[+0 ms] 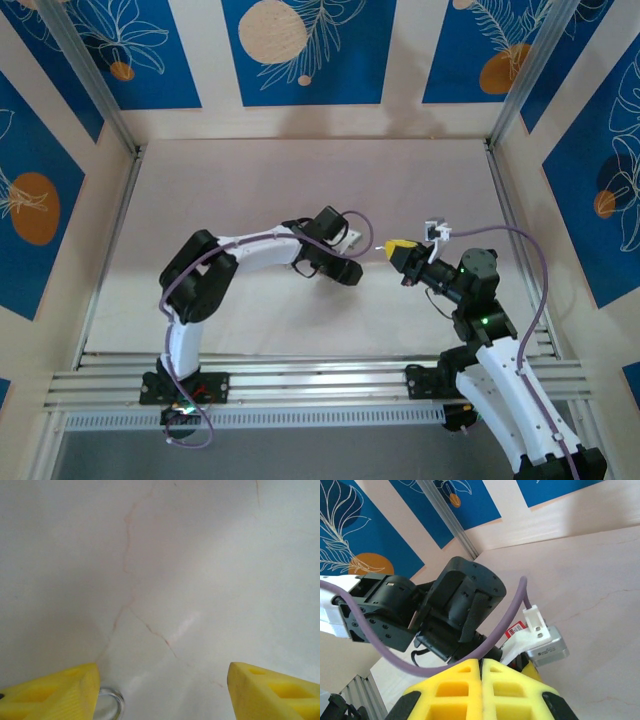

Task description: Unlock with the key

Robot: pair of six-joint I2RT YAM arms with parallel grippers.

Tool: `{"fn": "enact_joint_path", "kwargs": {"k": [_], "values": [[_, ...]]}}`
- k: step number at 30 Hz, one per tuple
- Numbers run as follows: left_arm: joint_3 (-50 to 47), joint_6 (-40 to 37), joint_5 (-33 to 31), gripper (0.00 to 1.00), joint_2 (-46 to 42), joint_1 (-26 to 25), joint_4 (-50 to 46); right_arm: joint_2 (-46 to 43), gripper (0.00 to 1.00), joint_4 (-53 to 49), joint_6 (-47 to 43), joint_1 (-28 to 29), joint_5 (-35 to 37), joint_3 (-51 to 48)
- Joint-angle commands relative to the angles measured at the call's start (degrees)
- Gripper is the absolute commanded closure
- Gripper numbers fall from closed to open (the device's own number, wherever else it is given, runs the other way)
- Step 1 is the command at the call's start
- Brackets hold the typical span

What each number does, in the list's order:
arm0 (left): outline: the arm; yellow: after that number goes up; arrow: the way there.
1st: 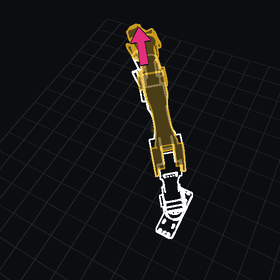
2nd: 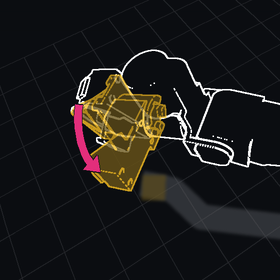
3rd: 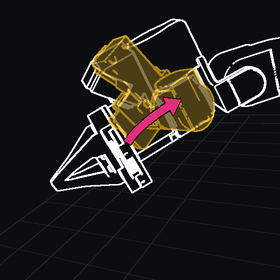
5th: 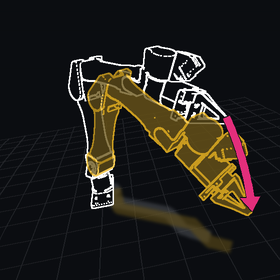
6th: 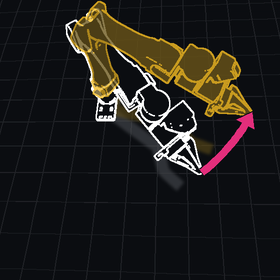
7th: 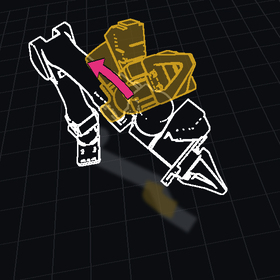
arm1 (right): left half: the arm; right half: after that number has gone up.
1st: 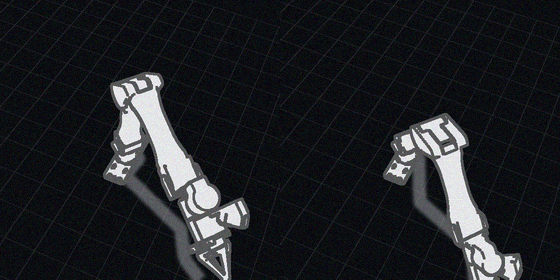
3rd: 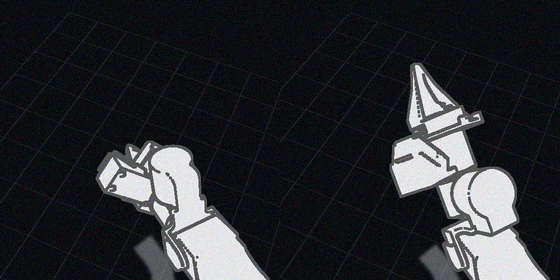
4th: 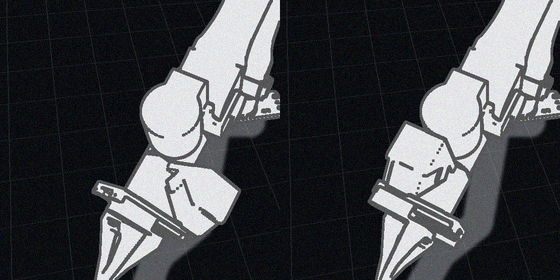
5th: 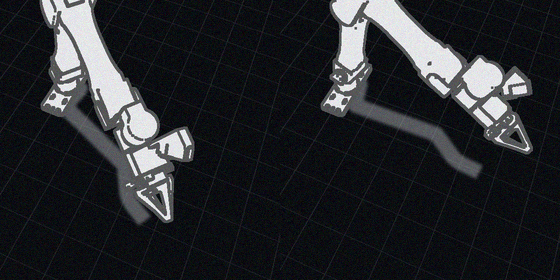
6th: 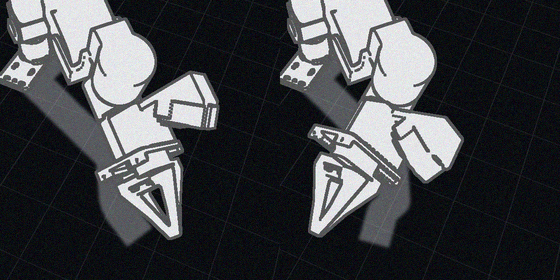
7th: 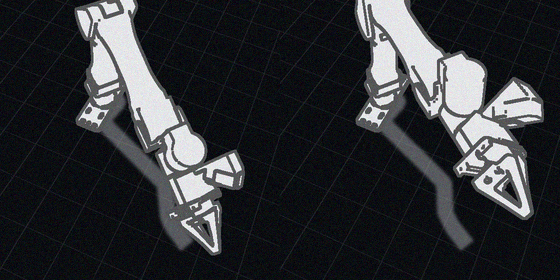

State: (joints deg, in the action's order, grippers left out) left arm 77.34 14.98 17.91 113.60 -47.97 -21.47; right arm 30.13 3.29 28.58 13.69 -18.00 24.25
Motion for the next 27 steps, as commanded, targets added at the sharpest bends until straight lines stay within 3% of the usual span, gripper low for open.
{"fn": "enact_joint_path", "kwargs": {"k": [1,15,27], "values": [[-3.24,0.84,-0.17,0.32,-2.98,-0.38,-0.68,-1.15,1.00,-0.64,-0.45,-0.41,-0.55,0.00],[-10.90,-0.47,-4.55,0.34,-9.98,-0.22,-3.91,-2.91,1.00,-1.75,-0.41,-0.42,-0.28,-0.16],[-12.70,-3.11,-10.89,0.34,-13.16,4.37,-5.96,-3.41,1.00,-1.96,0.10,-0.47,0.22,-0.69]]}}
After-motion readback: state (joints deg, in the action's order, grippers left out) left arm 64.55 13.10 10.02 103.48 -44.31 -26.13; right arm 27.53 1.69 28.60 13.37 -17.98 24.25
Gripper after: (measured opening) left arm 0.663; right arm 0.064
